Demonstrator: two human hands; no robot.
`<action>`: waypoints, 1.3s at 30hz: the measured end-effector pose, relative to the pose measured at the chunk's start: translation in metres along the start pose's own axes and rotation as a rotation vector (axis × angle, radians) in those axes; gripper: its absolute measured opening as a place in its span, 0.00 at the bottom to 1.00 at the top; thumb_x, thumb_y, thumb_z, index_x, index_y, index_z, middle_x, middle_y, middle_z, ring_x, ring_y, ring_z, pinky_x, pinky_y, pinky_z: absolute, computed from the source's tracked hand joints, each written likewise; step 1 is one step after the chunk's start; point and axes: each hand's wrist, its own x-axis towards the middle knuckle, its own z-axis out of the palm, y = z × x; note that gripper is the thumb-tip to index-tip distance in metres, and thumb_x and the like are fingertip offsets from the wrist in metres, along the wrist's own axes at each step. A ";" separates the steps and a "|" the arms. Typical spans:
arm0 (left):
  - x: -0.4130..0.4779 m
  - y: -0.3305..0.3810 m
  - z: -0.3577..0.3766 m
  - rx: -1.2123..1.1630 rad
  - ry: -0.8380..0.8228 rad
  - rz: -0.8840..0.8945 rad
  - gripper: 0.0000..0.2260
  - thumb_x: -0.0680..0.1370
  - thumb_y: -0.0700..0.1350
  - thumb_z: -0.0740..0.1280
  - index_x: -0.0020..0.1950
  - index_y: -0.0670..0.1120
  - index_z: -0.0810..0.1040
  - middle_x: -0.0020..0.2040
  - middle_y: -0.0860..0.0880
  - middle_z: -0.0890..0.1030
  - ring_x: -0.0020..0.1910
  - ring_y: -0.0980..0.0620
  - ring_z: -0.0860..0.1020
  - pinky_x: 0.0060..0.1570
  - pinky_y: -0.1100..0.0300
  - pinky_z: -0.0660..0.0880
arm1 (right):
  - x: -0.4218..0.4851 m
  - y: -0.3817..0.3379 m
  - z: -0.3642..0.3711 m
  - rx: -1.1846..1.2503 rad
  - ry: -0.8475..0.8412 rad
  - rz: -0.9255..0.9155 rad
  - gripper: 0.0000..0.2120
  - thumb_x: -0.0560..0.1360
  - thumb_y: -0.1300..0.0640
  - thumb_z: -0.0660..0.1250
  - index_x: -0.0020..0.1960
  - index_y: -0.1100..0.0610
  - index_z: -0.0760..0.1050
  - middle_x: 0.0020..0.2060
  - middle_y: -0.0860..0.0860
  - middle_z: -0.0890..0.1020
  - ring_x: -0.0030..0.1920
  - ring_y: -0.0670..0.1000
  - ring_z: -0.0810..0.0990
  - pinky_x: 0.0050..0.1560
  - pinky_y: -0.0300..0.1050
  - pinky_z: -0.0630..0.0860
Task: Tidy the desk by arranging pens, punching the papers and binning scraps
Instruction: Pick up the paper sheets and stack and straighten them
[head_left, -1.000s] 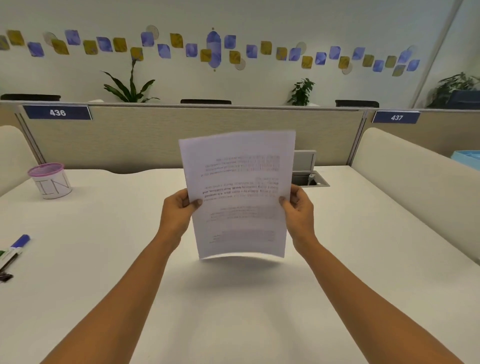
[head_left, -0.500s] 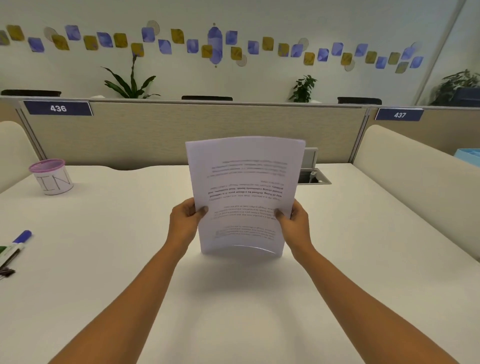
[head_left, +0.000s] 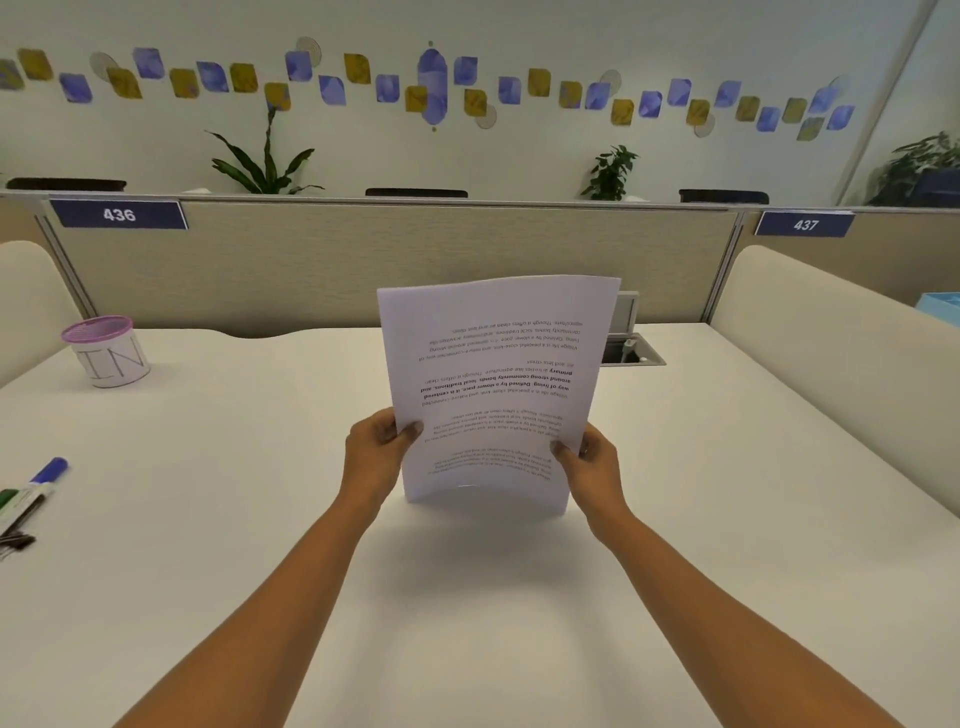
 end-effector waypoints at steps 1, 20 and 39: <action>-0.001 -0.002 0.001 0.010 -0.005 -0.006 0.07 0.75 0.36 0.67 0.49 0.46 0.80 0.45 0.50 0.82 0.42 0.50 0.79 0.41 0.65 0.74 | -0.001 0.007 -0.001 -0.015 -0.009 0.032 0.12 0.76 0.65 0.63 0.58 0.58 0.75 0.51 0.54 0.81 0.53 0.57 0.79 0.57 0.54 0.77; -0.008 0.001 0.024 -0.459 0.232 -0.220 0.09 0.76 0.34 0.64 0.54 0.42 0.77 0.41 0.51 0.80 0.39 0.54 0.78 0.35 0.66 0.78 | -0.001 0.009 0.009 0.483 -0.062 0.248 0.14 0.74 0.62 0.66 0.60 0.58 0.73 0.52 0.53 0.81 0.49 0.52 0.80 0.47 0.43 0.77; 0.028 0.008 -0.042 -0.071 0.042 -0.281 0.10 0.74 0.36 0.68 0.55 0.43 0.77 0.51 0.44 0.79 0.50 0.43 0.77 0.45 0.57 0.75 | 0.022 -0.019 -0.038 0.140 0.027 -0.026 0.11 0.77 0.61 0.63 0.60 0.59 0.74 0.51 0.54 0.80 0.48 0.57 0.80 0.52 0.54 0.78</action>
